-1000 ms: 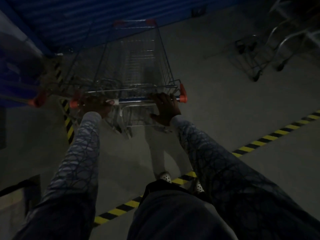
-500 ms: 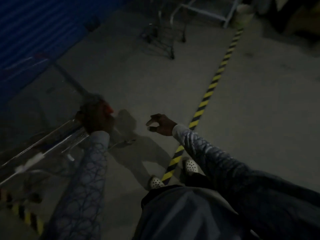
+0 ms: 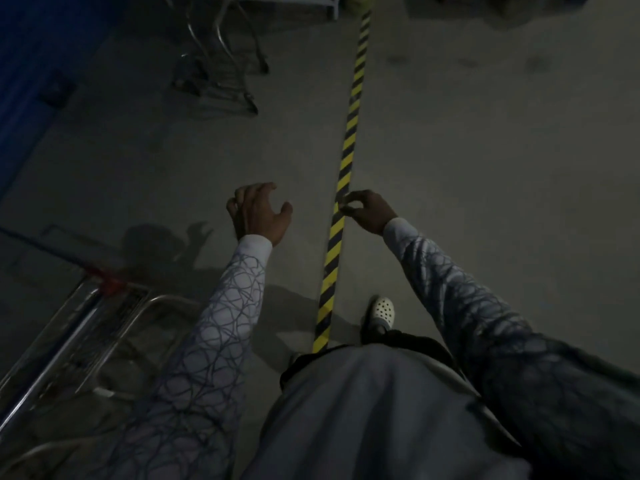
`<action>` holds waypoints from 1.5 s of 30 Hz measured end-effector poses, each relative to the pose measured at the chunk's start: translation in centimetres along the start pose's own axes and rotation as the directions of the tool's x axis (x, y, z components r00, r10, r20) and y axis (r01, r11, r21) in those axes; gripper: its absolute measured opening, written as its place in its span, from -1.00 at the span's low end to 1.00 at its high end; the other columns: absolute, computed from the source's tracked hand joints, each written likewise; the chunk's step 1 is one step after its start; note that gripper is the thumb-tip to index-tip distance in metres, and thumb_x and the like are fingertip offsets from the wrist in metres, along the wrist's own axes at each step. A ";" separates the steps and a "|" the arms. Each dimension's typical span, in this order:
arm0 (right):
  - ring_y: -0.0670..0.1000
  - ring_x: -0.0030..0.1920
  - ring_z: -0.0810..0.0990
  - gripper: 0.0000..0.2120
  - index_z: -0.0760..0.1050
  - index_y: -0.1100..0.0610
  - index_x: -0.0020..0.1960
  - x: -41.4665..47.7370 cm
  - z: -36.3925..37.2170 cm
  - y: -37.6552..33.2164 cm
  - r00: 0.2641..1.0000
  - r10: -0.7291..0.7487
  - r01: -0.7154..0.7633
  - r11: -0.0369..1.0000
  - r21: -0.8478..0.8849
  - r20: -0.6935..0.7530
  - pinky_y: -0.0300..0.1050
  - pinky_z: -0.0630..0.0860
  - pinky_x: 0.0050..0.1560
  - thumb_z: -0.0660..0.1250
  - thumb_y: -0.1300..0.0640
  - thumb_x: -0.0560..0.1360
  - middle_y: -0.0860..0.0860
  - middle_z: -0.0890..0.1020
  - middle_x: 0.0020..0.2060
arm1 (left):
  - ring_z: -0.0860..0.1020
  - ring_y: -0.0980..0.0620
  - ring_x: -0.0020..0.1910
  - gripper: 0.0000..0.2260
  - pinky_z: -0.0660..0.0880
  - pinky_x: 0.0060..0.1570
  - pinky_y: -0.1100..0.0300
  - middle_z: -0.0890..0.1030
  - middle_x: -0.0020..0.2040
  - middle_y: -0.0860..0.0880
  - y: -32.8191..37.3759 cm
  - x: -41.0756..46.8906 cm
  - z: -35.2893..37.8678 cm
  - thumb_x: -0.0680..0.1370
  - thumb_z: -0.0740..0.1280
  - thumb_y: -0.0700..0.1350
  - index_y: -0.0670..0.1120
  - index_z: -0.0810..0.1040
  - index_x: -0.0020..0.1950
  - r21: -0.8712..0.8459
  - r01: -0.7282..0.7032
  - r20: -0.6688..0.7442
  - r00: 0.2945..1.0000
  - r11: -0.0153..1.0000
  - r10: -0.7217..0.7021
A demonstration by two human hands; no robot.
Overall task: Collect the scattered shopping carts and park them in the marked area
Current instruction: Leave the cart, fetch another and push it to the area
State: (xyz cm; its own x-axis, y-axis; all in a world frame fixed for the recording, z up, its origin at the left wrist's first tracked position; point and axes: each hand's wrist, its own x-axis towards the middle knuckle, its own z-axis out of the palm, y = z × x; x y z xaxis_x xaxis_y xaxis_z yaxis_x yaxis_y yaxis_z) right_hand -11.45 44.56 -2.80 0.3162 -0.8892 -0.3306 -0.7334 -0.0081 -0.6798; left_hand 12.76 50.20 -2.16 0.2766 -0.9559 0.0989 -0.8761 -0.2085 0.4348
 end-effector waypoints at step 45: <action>0.05 0.25 0.53 -0.80 0.64 -0.05 0.09 -35.9 -20.0 38.5 -0.109 0.877 -0.233 0.436 0.869 -0.469 -0.19 0.39 0.17 0.37 -0.09 0.52 0.07 0.62 0.20 | 0.29 -0.10 0.42 -0.47 0.14 0.38 0.00 0.50 0.36 -0.04 63.8 -14.3 29.0 0.49 0.29 0.27 0.06 0.49 0.39 -0.561 -0.817 0.384 -0.111 0.135 0.917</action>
State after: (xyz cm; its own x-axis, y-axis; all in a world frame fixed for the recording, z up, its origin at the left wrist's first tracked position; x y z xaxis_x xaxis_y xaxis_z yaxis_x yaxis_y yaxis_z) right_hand -63.02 67.02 -4.02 -0.9594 -0.1245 -0.2532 0.1301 0.6011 -0.7885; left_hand -58.52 44.59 -1.84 -0.9855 -0.1641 0.0441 -0.1231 0.8685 0.4801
